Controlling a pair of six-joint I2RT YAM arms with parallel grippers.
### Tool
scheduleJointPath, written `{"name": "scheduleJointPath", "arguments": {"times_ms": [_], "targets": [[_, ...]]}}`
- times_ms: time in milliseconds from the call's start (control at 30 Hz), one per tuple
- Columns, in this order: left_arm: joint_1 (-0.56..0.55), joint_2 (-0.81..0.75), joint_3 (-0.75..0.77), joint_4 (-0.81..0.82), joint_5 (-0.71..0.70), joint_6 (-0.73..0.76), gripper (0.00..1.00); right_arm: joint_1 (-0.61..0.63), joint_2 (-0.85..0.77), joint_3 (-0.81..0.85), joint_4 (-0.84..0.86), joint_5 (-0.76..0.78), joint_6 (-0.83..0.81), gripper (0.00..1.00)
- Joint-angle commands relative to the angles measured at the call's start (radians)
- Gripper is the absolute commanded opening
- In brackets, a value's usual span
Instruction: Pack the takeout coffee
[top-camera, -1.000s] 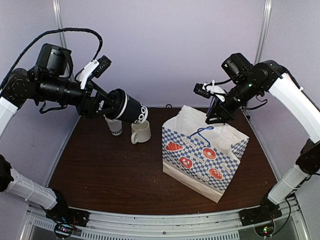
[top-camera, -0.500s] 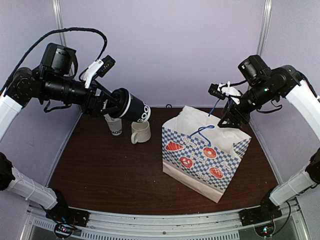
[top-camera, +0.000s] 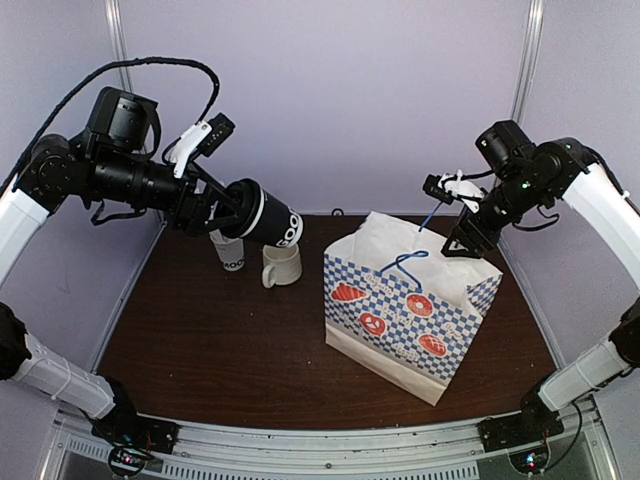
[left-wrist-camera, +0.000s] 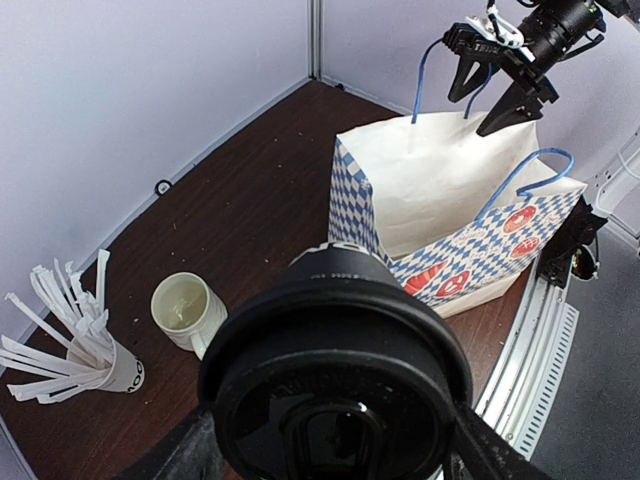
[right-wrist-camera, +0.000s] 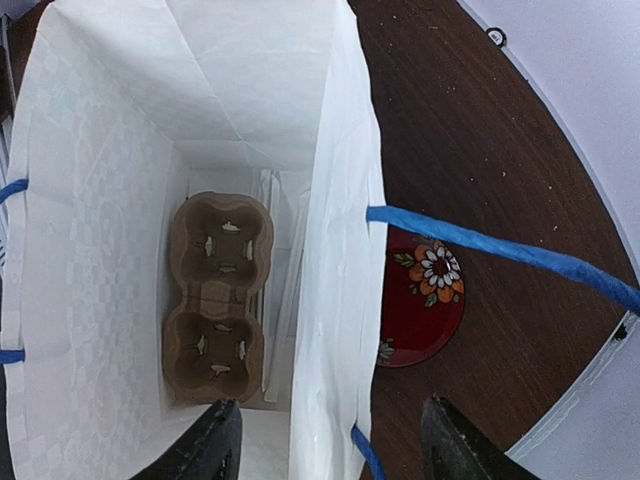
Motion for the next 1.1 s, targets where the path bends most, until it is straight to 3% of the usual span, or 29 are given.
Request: {"name": "scheduleJointPath", "arguments": {"times_ms": [0,167,367,533,833,1067], "targets": [[-0.001,0.005,-0.009,0.063,0.008,0.011,0.70,-0.025,0.027,-0.008,0.020,0.022,0.031,0.63],[-0.002,0.010,-0.012,0.063,0.010,0.014,0.70,-0.032,0.072,0.005,0.007,-0.052,0.040,0.47],[-0.002,-0.003,-0.019,0.063,0.003,0.017,0.70,-0.029,0.116,0.070,-0.020,-0.228,0.022,0.18],[-0.001,-0.025,-0.019,0.053,-0.026,0.024,0.70,0.000,0.160,0.174,-0.031,-0.326,0.020,0.03],[-0.002,-0.058,0.025,0.007,-0.042,0.040,0.70,0.124,0.290,0.352,-0.041,-0.336,-0.014,0.00],[-0.002,-0.074,0.067,-0.028,-0.054,0.045,0.70,0.239,0.335,0.396,-0.024,-0.269,-0.051,0.00]]}}
